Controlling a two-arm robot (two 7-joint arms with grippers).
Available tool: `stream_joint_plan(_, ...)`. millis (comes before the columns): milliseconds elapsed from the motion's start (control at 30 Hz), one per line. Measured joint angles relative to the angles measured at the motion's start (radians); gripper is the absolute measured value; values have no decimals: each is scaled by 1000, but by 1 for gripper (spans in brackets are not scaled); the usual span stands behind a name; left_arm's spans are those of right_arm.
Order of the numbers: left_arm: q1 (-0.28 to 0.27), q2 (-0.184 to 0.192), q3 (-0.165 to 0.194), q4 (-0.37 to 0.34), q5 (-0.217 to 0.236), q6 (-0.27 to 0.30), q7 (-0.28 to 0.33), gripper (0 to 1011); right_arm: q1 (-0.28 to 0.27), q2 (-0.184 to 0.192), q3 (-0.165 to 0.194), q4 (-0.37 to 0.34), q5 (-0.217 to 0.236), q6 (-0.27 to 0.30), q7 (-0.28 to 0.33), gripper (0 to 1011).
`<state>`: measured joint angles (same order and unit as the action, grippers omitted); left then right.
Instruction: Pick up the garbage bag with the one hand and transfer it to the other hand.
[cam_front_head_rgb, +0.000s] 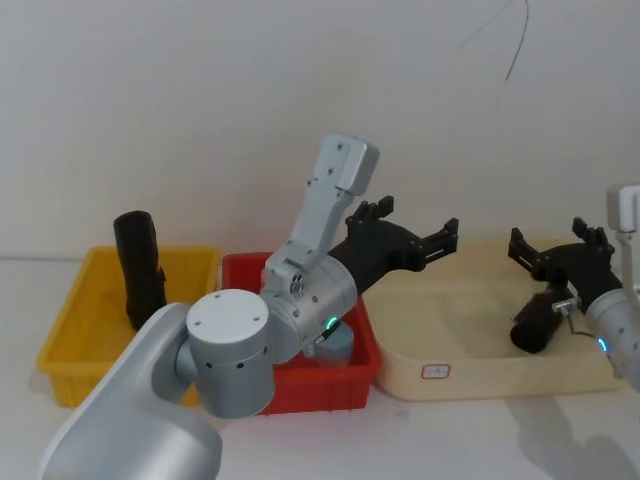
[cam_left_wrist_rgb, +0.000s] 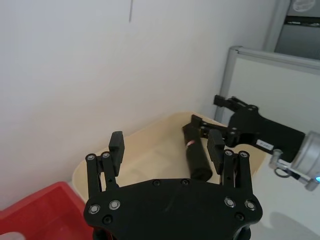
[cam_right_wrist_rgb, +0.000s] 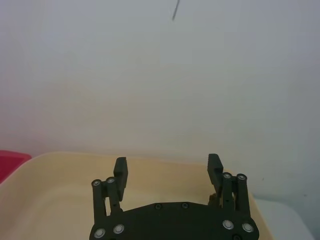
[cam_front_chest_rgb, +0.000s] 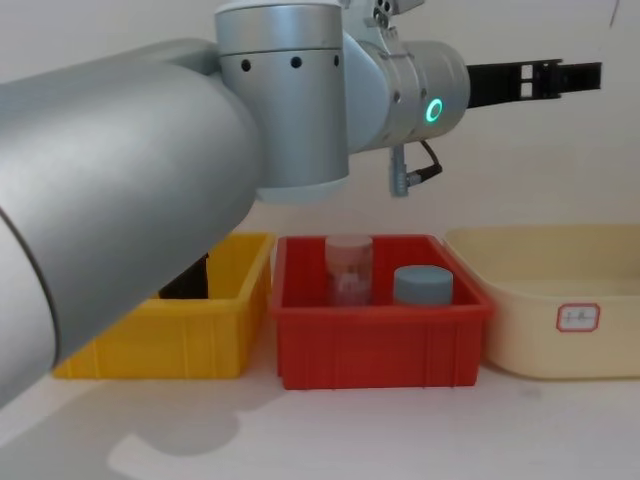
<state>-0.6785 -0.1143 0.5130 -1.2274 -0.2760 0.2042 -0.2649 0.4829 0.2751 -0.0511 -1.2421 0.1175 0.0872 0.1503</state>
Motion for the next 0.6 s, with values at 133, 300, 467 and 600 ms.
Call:
stream_joint_plan(133, 12, 2, -8, -11, 6, -10, 23, 1001, -9, 5, -2, -31, -8, -8, 7, 1000)
stream_joint_plan(300, 36, 5, -20, -32, 24, -26, 66, 1001, -23, 5, -12, -89, -13, -22, 26, 1000)
stream_joint_plan(467, 57, 8, -31, -53, 44, -39, 109, 1001, -39, 0, -24, -143, -12, -30, 46, 1000)
stream_joint_plan(600, 76, 11, -41, -72, 64, -48, 150, 1001, -56, -5, -39, -189, -6, -33, 65, 1000)
